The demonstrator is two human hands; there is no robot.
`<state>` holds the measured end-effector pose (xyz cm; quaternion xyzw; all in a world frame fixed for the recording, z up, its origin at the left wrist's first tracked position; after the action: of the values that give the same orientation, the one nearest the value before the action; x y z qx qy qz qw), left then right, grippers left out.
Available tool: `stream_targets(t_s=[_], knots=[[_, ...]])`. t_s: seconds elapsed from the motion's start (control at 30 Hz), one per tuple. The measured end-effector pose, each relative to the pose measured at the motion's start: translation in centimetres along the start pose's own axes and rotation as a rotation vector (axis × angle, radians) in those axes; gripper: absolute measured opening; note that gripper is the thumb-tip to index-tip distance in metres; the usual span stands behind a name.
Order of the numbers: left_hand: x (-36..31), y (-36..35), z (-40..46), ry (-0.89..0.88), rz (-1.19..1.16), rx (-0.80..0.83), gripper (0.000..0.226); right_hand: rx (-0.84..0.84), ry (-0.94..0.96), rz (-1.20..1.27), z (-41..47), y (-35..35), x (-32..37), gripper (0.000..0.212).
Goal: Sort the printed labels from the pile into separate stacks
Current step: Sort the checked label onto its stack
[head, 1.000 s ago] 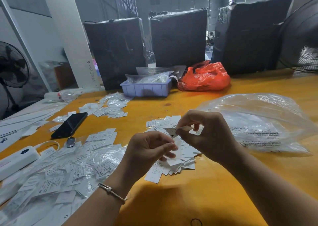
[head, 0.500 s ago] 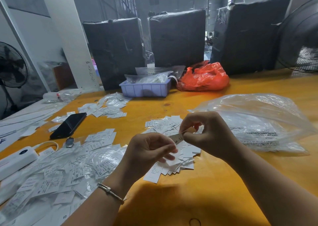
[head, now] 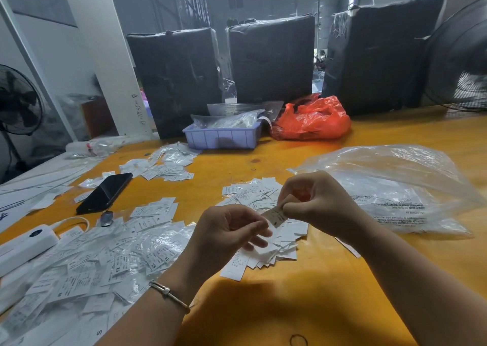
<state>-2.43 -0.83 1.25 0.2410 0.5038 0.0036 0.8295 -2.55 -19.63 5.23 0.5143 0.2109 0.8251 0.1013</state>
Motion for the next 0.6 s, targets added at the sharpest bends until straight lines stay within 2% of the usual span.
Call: stream_targets(t_s=[0.13, 0.37, 0.43, 0.5, 0.53, 0.6], knots=[[0.4, -0.1, 0.0, 0.034, -0.029, 0.022, 0.006, 0.072, -0.116, 0.045, 0.1, -0.3, -0.4, 0.015], [0.3, -0.4, -0.1, 0.037, -0.055, 0.064, 0.014, 0.133, -0.145, 0.019, 0.1, -0.3, -0.6, 0.014], [0.5, -0.3, 0.0, 0.029, -0.049, 0.046, 0.009, 0.022, -0.105, -0.055, 0.3, 0.0, -1.0, 0.023], [0.6, -0.2, 0.1, 0.024, -0.044, 0.01, 0.006, -0.146, -0.052, -0.044, 0.5, 0.6, -1.4, 0.051], [0.6, -0.1, 0.1, 0.024, -0.043, -0.012, 0.005, -0.205, -0.028, -0.051, 0.5, 0.9, -1.5, 0.055], [0.6, 0.0, 0.2, 0.021, -0.038, -0.063, 0.004, -0.199, -0.02, -0.114, 0.6, 1.1, -1.7, 0.042]])
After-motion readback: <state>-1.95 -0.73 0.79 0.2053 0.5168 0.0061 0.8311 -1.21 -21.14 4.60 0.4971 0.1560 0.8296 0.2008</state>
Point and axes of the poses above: each hand's wrist, its own z-axis towards the middle knuckle, its own y-axis out of the back of the hand, x = y × z, the point moved 2 cm from there along z, towards the middle knuckle, and after that the axes turned 2 degrees about -y, right-handed, at the moved point
